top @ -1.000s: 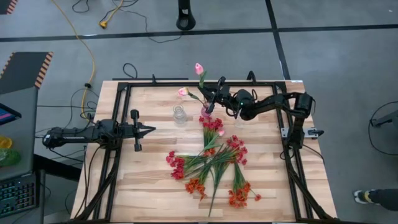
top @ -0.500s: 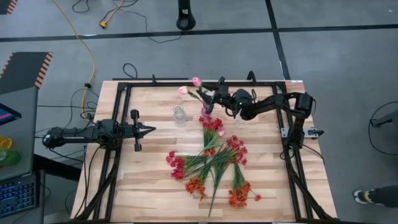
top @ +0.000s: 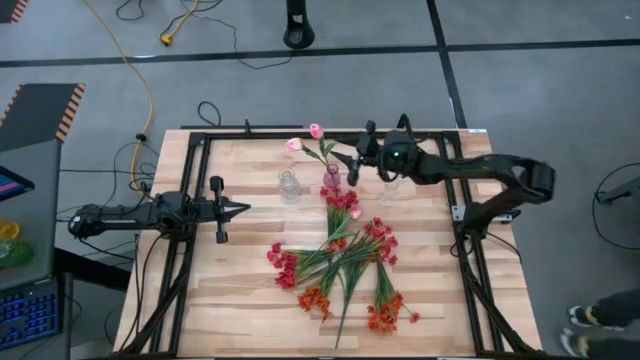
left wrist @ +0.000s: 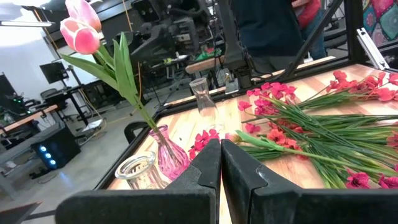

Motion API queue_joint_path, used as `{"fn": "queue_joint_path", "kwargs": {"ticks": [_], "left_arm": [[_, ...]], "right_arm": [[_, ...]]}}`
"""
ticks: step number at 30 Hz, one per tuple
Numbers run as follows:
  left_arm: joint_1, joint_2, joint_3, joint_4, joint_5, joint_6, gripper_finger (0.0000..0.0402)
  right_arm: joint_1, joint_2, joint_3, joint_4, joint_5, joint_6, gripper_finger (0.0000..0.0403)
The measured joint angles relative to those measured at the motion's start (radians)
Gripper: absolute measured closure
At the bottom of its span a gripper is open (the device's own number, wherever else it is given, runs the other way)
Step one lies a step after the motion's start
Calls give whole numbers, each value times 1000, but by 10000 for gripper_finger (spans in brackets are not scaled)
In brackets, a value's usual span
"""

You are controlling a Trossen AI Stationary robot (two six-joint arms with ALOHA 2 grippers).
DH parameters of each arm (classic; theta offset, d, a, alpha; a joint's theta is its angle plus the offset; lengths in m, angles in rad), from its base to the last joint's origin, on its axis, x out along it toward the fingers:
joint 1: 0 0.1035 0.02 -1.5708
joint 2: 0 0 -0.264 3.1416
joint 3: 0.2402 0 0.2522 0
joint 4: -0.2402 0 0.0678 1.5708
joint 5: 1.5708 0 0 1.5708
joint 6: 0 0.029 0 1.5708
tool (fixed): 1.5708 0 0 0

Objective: Sort flowers into vase by color
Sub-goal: Put the right red flowers into the left transparent vase

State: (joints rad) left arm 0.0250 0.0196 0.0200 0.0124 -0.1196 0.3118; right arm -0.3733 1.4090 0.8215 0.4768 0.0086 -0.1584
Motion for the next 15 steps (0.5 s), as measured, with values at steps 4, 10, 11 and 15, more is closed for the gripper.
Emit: {"fn": "queue_joint_path", "kwargs": {"ticks": [4,10,11,15], "left_arm": [[0,0,0,0,3,-17,401],[0,0,0,75,67,-69,401],[0,0,0,99,78,-80,401],[0,0,0,168,81,-76,401]], "right_arm": [[0,-109,0,-166,0,0,191],[16,-243,0,-331,0,15,191],[24,-261,0,-349,1,29,191],[78,-322,0,-408,-3,69,191]]}}
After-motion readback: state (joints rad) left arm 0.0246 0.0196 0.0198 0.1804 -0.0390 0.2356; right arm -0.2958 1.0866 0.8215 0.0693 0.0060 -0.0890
